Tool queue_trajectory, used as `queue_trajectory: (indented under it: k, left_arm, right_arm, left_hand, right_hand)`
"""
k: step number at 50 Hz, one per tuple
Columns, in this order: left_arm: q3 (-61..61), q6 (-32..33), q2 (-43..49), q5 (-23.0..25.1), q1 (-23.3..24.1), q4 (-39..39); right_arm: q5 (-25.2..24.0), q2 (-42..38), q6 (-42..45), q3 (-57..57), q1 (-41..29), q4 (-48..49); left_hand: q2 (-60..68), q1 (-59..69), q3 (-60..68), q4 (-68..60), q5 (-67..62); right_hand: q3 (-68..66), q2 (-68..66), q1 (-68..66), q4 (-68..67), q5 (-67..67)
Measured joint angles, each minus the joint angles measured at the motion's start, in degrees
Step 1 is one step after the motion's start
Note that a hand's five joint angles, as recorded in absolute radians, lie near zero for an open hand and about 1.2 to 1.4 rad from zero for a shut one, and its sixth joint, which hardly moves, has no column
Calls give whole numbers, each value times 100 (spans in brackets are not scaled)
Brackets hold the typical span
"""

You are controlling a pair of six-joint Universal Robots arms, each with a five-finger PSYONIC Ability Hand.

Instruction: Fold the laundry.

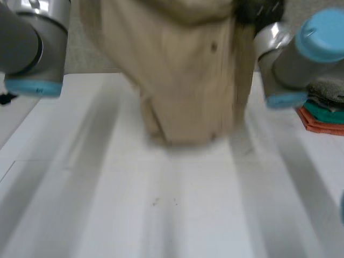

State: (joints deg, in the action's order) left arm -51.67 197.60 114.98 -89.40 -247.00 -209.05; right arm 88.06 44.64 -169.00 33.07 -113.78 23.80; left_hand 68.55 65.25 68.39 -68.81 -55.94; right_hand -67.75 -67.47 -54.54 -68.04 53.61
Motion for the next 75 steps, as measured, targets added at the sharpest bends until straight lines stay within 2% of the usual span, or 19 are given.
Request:
queue_trajectory:
  k: [7,17,20,22,24,31,37,41,43,46,50,56,60,67,69,70,73,75]
  left_arm:
    - [383,-197,219,-325,2,-348]
    - [-1340,-649,-57,-259,-8,-380]
    - [-1623,-660,-86,-246,-18,-375]
    - [-2377,-656,-29,-205,-35,-360]
    - [-2645,-643,73,-190,-39,-349]
    - [-3414,-568,613,-171,-41,-155]
    - [-3916,-306,603,-171,-23,636]
    - [-4270,15,181,-163,-5,1367]
    - [-4307,48,128,-162,-3,1438]
    - [-4732,389,-523,-158,24,2215]
    - [-5152,727,-1197,-153,40,3015]
    - [-5616,1316,-1893,-96,128,4282]
    - [-5723,1537,-2104,24,293,4713]
    - [-5558,1561,-2144,141,455,3989]
    - [-5418,1443,-2101,140,456,3548]
    - [-5418,1443,-2101,140,456,3548]
    - [-5216,1196,-2015,135,443,3133]
    - [-5135,1088,-1968,134,435,3033]
  right_arm:
    - [-42,812,28,376,145,561]
    - [-618,1533,68,2220,241,327]
    - [-641,1547,75,2344,245,301]
    - [-808,1508,229,3256,246,-18]
    - [-821,1485,264,3334,244,-58]
    - [-871,794,1347,4010,197,-873]
    - [-827,593,2351,4132,196,-2016]
    - [-829,770,2639,4185,237,-3005]
    - [-831,799,2658,4196,242,-3108]
    - [-868,1207,2906,4449,284,-4159]
    - [-885,1773,3429,4990,356,-4966]
    - [-870,2640,4374,5969,545,-5526]
    - [-909,3033,4748,6434,676,-5522]
    - [-1141,3273,4266,6717,787,-4523]
    - [-1212,3283,3767,6708,790,-4104]
    - [-1212,3283,3767,6708,790,-4104]
    - [-1278,3346,3161,6704,801,-3747]
    - [-1321,3411,2929,6709,820,-3653]
  left_hand:
    - [0,0,0,0,0]
    - [0,0,0,0,0]
    - [1,0,0,0,0]
    - [1,0,0,0,0]
    - [2,0,0,0,0]
    - [4,0,2,-1,0]
    - [5,0,2,0,0]
    - [5,0,2,-1,0]
    - [5,0,2,-1,0]
    - [5,0,2,-1,0]
    - [5,0,2,0,0]
    - [5,0,2,-1,0]
    - [5,0,3,-1,0]
    - [5,0,3,-1,-58]
    - [5,0,3,-1,-59]
    - [5,0,3,-1,-59]
    - [5,0,3,-1,-58]
    - [5,0,3,-1,-58]
  right_hand:
    - [0,0,0,0,0]
    - [-47,0,0,-1,1]
    - [-47,0,0,-1,1]
    - [-74,-8,0,-1,0]
    - [-74,-8,0,-1,0]
    - [-74,-8,0,-2,0]
    - [-74,-8,0,-2,0]
    - [-74,-8,0,-2,306]
    - [-74,-8,0,-2,306]
    - [-74,-8,0,-2,350]
    - [-74,-8,0,-2,364]
    - [-74,-16,-293,-2,364]
    - [-74,-16,-293,-2,364]
    - [284,379,26,345,47]
    - [2845,2896,2304,2767,-2200]
    - [2845,2896,2304,2767,-2200]
    - [4315,4293,3135,4344,-3874]
    - [4315,4293,3135,4344,-3874]
